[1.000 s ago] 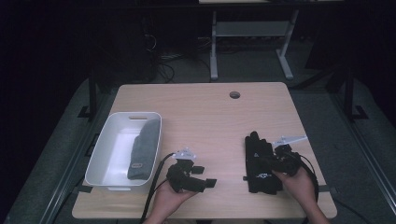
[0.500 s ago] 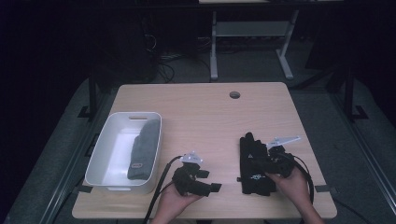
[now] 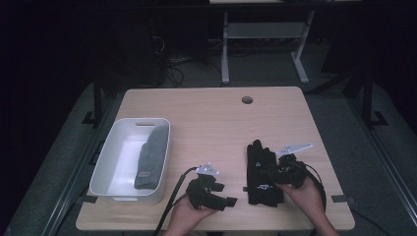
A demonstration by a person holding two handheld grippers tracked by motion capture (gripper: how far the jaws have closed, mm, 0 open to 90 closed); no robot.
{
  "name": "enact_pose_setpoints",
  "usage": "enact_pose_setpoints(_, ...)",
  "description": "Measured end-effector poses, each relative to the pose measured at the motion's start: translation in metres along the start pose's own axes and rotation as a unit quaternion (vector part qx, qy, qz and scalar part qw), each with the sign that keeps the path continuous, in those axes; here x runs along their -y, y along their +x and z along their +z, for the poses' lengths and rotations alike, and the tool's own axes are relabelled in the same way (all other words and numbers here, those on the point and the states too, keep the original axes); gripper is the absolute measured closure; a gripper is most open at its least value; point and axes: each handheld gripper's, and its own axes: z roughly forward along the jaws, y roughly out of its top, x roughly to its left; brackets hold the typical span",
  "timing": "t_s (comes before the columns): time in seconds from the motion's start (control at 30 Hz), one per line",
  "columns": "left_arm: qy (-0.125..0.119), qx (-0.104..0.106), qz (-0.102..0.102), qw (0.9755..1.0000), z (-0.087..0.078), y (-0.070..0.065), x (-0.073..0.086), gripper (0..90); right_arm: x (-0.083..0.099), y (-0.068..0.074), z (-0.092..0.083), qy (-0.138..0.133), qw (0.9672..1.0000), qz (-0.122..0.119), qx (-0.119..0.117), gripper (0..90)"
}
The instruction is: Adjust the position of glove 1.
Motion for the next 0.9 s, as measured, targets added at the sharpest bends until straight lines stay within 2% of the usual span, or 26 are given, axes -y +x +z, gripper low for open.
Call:
enact_pose_setpoints(0.07,0.001,-0.001,0.0,1.0,0.001,0.001,0.0,27.1,0.006,0.001,-0.003,0.008,0.9999,-0.009,0.002,75.1)
enact_pose_setpoints(0.13,0.003,0.0,0.0,1.0,0.002,0.001,0.0,27.1,0.007,0.002,-0.003,0.011,0.9999,-0.011,0.004,76.9)
enact_pose_setpoints(0.2,0.003,0.0,-0.002,1.0,0.003,0.0,0.0,27.2,0.009,0.004,-0.002,0.015,0.9998,-0.008,-0.004,78.5)
enact_pose_setpoints(0.3,0.005,0.001,-0.001,1.0,0.004,0.0,0.0,27.2,0.009,0.007,0.001,0.017,0.9997,-0.011,-0.011,78.5)
enact_pose_setpoints(0.57,0.005,0.005,-0.014,0.9999,0.007,0.004,-0.002,27.2,0.004,0.02,0.013,0.019,0.9992,-0.014,-0.033,74.0)
enact_pose_setpoints(0.63,0.007,0.008,-0.017,0.9998,0.008,0.006,-0.003,27.5,0.001,0.021,0.016,0.02,0.9989,-0.019,-0.038,70.7)
enact_pose_setpoints(0.73,0.008,0.012,-0.018,0.9997,0.013,0.007,-0.005,30.3,-0.004,0.02,0.015,0.022,0.9988,-0.021,-0.038,57.0)
enact_pose_setpoints(0.83,0.018,0.011,-0.02,0.9996,0.02,0.01,-0.008,31.4,-0.01,0.012,0.01,0.011,0.9997,-0.009,-0.02,46.0)
enact_pose_setpoints(0.9,0.022,0.012,-0.027,0.9993,0.024,0.011,-0.009,32.7,-0.012,0.004,0.007,0.003,1.0,0.003,-0.007,42.5)
